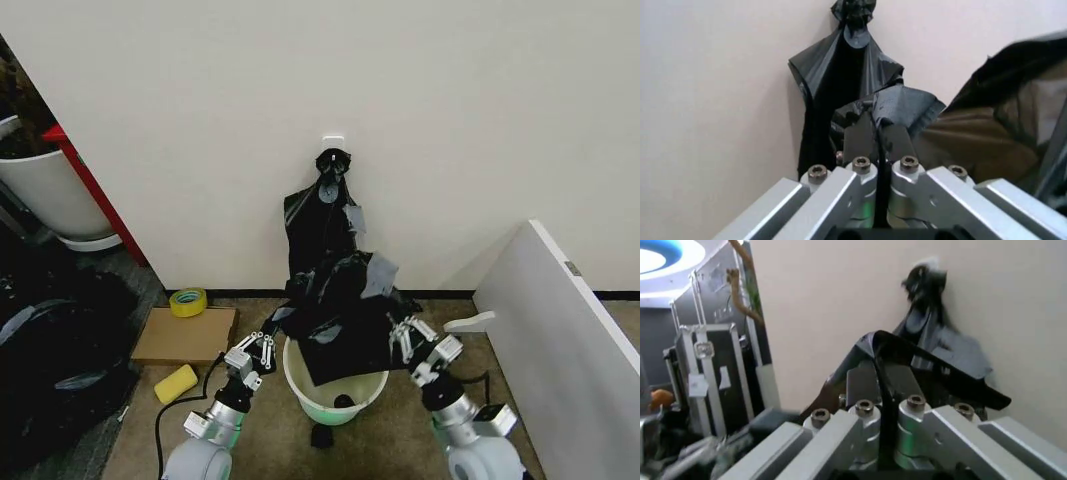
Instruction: Place the garbage bag over the trash bin.
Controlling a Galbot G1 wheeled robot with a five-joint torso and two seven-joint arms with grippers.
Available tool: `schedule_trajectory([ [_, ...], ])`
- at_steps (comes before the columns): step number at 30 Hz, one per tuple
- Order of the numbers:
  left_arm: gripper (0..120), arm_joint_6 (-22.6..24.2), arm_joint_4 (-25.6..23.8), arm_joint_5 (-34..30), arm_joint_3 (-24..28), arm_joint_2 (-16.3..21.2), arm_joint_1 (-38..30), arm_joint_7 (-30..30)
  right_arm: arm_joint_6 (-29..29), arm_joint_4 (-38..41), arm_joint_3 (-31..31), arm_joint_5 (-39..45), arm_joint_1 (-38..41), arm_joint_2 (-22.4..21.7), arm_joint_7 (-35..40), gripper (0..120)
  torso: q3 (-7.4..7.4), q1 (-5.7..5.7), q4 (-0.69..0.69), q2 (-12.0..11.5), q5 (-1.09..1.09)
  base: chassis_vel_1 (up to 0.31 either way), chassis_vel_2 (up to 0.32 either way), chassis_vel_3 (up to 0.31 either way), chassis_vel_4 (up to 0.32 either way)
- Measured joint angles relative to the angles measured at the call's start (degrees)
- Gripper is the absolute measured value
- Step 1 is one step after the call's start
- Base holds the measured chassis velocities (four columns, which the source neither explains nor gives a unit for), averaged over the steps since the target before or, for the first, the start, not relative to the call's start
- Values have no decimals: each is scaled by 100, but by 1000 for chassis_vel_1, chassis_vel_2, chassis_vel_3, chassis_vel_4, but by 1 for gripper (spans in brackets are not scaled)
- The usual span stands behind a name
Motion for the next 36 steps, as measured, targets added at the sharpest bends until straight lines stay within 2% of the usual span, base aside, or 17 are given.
schedule_trajectory([
  [6, 0, -68, 135, 119, -33, 60, 19, 32, -9, -283, -174, -17, -3, 47, 43, 0, 0, 0, 0, 0, 0, 0, 0, 0, 0],
  [12, 0, -108, 285, 206, 93, 84, 35, 98, -132, -445, -374, -2, -73, -5, 476, 0, 0, 0, 0, 0, 0, 0, 0, 0, 0],
  [18, 0, 53, 462, 170, 554, 146, 120, -175, -363, -404, -468, -69, -196, -166, 1159, 0, 0, 0, 0, 0, 1, 0, 0, 0, 0],
  [24, 0, 814, 395, 423, 1256, 176, 236, -1668, -1013, 140, -760, -52, -634, -649, 2184, 0, 0, 0, 1, 0, -1, 0, 0, 0, 0],
  [26, 0, 925, 335, 453, 1289, 177, 251, -1862, -1138, 223, -807, -61, -733, -723, 2321, 0, 0, 0, 0, 0, 0, 0, 0, 0, 0],
  [31, 0, 1520, -408, 656, 1235, 340, 479, -2882, -1770, 678, -919, -197, -1369, -1177, 2829, 0, 0, 0, -1, 0, 0, 0, 0, 0, 0],
  [32, 0, 1520, -408, 656, 1235, 340, 479, -2882, -1770, 678, -919, -197, -1369, -1177, 2829, 0, 0, 0, -1, 0, 0, 0, 0, 0, 0],
  [36, 0, 1930, -1025, 854, 1111, 652, 829, -3440, -2071, 941, -809, -190, -1603, -1509, 2838, 0, -1, 0, 1, 0, 0, 0, 0, 0, 0],
])
